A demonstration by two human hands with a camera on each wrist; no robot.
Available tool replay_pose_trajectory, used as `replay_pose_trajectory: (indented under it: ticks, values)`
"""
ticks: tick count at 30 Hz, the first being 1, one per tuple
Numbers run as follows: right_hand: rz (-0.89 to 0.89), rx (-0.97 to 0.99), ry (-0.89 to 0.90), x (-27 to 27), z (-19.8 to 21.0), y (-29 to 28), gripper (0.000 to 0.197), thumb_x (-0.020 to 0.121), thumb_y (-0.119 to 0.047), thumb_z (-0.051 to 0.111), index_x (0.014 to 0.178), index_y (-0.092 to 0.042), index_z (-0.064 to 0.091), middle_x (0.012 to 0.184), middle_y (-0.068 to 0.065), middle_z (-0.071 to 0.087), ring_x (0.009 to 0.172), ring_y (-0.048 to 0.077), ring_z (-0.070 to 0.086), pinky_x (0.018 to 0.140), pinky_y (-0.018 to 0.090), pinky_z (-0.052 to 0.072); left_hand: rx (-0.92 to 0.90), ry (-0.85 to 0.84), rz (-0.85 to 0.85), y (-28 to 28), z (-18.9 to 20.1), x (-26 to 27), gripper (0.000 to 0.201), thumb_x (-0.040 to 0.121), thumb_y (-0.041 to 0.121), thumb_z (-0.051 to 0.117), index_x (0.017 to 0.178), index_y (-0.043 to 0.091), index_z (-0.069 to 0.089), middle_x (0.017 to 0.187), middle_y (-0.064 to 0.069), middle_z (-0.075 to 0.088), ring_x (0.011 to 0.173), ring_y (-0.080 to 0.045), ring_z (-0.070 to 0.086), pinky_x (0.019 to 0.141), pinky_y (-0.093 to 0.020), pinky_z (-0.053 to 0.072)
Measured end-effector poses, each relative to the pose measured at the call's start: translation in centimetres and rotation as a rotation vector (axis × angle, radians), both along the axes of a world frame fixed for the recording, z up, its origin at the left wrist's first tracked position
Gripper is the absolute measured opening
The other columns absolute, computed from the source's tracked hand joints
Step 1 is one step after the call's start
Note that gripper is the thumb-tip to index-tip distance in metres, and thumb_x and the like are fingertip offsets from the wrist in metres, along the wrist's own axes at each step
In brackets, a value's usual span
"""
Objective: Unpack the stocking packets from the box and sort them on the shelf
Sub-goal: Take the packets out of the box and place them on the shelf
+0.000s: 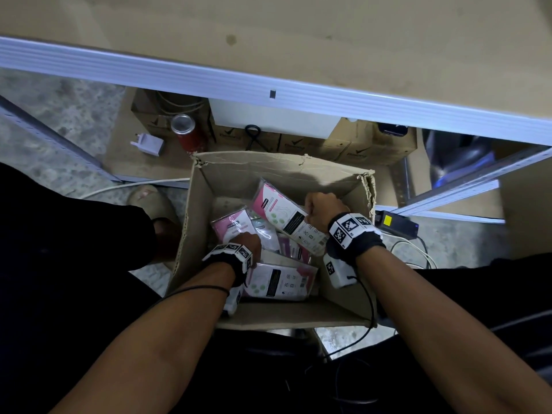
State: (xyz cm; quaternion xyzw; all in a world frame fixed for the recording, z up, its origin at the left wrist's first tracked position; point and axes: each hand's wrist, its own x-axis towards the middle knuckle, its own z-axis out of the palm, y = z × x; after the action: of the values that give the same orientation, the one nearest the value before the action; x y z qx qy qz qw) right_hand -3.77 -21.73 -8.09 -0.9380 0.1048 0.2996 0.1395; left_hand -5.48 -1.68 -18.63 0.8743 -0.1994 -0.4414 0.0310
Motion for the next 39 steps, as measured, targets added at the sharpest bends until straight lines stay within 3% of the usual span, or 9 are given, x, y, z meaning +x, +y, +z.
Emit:
replay_pose_trajectory:
  ticks: [2,4,11,19,23,27,32,35,39]
  values:
    - [-0.009,0.006,-0.002,0.0,0.0,-0.1,0.011,0.082,-0.02,0.067,0.083,-0.019,0.056,0.096,0.008,0.066,0.088,0.031,0.065,0.078,0.041,0.056,0.014,-0.086,-0.036,-0.6,-0.1,-0.1,0.033,0.081,0.014,0.074,0.113,0.008,0.072,0.131,-0.013,0.057,0.129,-0.032,0.046,0.103,-0.041,0.047]
    - [-0.014,0.005,-0.002,-0.1,0.0,-0.2,0.011,0.083,-0.02,0.067,0.083,-0.019,0.056,0.097,0.008,0.066,0.088,0.031,0.065,0.078,0.041,0.056,0.019,-0.145,-0.066,-1.2,0.1,-0.1,0.031,0.083,0.016,0.073,0.113,0.01,0.073,0.136,-0.011,0.047,0.132,-0.033,0.037,0.106,-0.044,0.043]
    - [0.008,0.015,-0.004,-0.1,0.1,-0.1,0.01,0.084,-0.019,0.065,0.084,-0.018,0.056,0.099,0.01,0.064,0.087,0.032,0.063,0.072,0.036,0.052,0.017,-0.013,-0.045,-1.5,0.5,-0.2,0.029,0.082,0.007,0.072,0.111,0.007,0.072,0.124,-0.014,0.066,0.115,-0.03,0.063,0.095,-0.039,0.053]
    - [0.029,0.012,-0.021,0.1,0.9,0.4,0.01,0.085,-0.017,0.066,0.089,-0.018,0.056,0.104,0.01,0.064,0.094,0.033,0.063,0.079,0.038,0.052,-0.042,-0.006,-0.003,-1.7,1.3,-0.2,0.025,0.083,0.008,0.071,0.106,0.017,0.071,0.123,-0.014,0.064,0.113,-0.032,0.062,0.095,-0.039,0.052]
    - [0.044,0.004,-0.051,-0.1,1.5,0.8,0.009,0.087,-0.016,0.065,0.092,-0.018,0.058,0.108,0.011,0.064,0.098,0.033,0.062,0.084,0.04,0.052,-0.111,-0.053,0.018,-1.9,2.3,-0.3,0.026,0.083,0.007,0.071,0.105,0.021,0.069,0.12,-0.008,0.064,0.11,-0.029,0.063,0.086,-0.032,0.049]
    - [0.045,0.002,-0.078,-0.3,2.3,1.1,0.008,0.088,-0.017,0.065,0.093,-0.017,0.058,0.107,0.01,0.064,0.097,0.032,0.062,0.086,0.04,0.052,-0.149,-0.073,0.015,-1.9,3.5,-0.1,0.04,0.082,0.015,0.075,0.119,0.026,0.064,0.127,-0.008,0.061,0.117,-0.029,0.06,0.092,-0.032,0.047]
    - [0.051,-0.017,-0.115,-0.9,3.3,1.3,0.008,0.088,-0.016,0.064,0.09,-0.018,0.056,0.106,0.01,0.064,0.096,0.032,0.062,0.086,0.042,0.052,-0.171,-0.032,0.002,-2.5,6.0,0.2,0.016,0.079,0.008,0.076,0.092,0.017,0.079,0.107,-0.006,0.075,0.101,-0.025,0.07,0.088,-0.035,0.057]
    - [0.061,-0.034,-0.135,-1.4,3.8,1.3,0.007,0.089,-0.017,0.063,0.094,-0.017,0.058,0.108,0.011,0.063,0.1,0.033,0.062,0.088,0.044,0.052,-0.182,-0.024,-0.011,-2.8,7.5,0.4,0.013,0.08,0.004,0.074,0.088,0.013,0.081,0.101,-0.006,0.077,0.095,-0.023,0.072,0.088,-0.04,0.059]
    - [0.06,-0.055,-0.155,-2.1,4.4,1.3,0.011,0.088,-0.018,0.063,0.099,-0.016,0.06,0.115,0.015,0.06,0.104,0.037,0.061,0.089,0.042,0.052,-0.167,-0.098,-0.075,-2.7,9.9,0.6,0.009,0.079,0.01,0.077,0.085,0.015,0.08,0.095,0.0,0.078,0.091,-0.019,0.072,0.084,-0.034,0.059]
